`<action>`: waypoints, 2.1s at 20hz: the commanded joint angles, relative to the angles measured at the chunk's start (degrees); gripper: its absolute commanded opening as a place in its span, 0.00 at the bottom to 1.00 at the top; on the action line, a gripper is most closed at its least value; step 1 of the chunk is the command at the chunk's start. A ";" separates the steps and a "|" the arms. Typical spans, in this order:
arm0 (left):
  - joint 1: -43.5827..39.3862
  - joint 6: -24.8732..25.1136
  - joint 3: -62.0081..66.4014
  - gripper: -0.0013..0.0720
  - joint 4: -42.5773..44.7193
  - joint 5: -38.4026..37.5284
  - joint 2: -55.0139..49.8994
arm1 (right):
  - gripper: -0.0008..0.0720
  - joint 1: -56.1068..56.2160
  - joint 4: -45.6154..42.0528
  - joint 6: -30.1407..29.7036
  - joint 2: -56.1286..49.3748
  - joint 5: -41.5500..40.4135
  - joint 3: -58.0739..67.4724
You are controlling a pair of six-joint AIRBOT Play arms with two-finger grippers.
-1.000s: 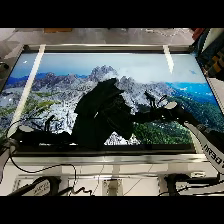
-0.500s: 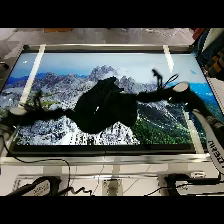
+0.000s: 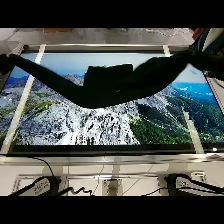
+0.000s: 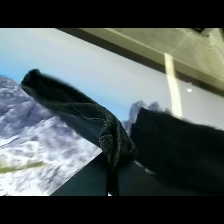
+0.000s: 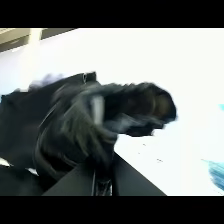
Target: Fold the clothes and pants, and hang the long-sleeved shirts on hangers.
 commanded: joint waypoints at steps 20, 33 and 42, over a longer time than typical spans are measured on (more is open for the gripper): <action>5.79 -11.08 -32.11 0.20 59.65 -17.99 -3.08 | 0.22 -5.95 -33.42 -1.16 2.51 31.04 -42.05; -7.15 -15.34 -16.74 0.97 36.20 -2.36 3.76 | 0.95 -5.62 -21.64 9.03 2.56 6.91 -28.09; -21.79 -15.37 -16.44 0.97 30.42 7.76 3.56 | 0.78 26.43 -11.06 -3.74 -3.87 -19.52 -20.90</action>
